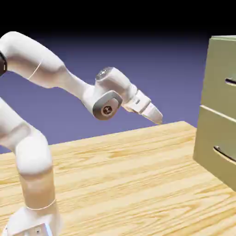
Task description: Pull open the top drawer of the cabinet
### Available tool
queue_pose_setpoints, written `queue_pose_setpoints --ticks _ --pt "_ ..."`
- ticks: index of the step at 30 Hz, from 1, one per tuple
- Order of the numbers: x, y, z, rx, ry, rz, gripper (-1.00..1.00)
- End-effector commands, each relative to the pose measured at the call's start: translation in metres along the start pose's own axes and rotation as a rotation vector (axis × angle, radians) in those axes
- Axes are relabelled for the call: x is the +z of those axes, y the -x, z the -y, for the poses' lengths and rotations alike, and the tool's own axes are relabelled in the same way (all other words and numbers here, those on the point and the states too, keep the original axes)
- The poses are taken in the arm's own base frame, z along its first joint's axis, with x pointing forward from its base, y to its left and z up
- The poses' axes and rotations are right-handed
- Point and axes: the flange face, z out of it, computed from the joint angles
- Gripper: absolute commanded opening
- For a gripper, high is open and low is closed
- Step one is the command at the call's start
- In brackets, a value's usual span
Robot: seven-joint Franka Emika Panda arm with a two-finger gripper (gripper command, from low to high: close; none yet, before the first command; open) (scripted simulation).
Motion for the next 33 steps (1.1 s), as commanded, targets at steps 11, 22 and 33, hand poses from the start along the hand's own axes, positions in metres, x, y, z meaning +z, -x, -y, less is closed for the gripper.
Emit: queue_pose_setpoints --ticks 11,22,33 --pt "0.099 -0.044 -0.081 0.127 0.109 0.223 0.0" --pt "0.171 -0.065 -0.173 0.172 0.187 0.291 0.0" --pt "0.197 -0.106 -0.234 0.057 0.227 0.158 0.0"
